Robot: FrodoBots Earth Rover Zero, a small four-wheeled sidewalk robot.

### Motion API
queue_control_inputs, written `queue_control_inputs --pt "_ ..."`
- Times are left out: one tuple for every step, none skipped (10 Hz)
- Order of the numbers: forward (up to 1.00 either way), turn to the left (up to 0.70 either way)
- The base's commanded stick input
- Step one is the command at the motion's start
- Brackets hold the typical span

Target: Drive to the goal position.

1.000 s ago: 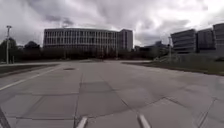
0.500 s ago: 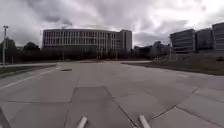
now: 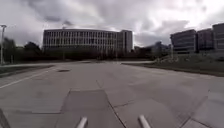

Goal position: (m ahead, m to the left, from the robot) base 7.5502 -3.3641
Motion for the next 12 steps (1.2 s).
queue_control_inputs --pt "0.7 0.24" --pt "0.7 0.03" --pt "0.7 0.01" --pt "0.7 0.01" --pt "0.7 0.01" --pt "0.7 0.01" --pt "0.7 0.01" --pt "0.7 0.01" --pt "0.7 0.01" --pt "0.7 0.01" --pt "0.7 0.01" --pt "0.7 0.01"
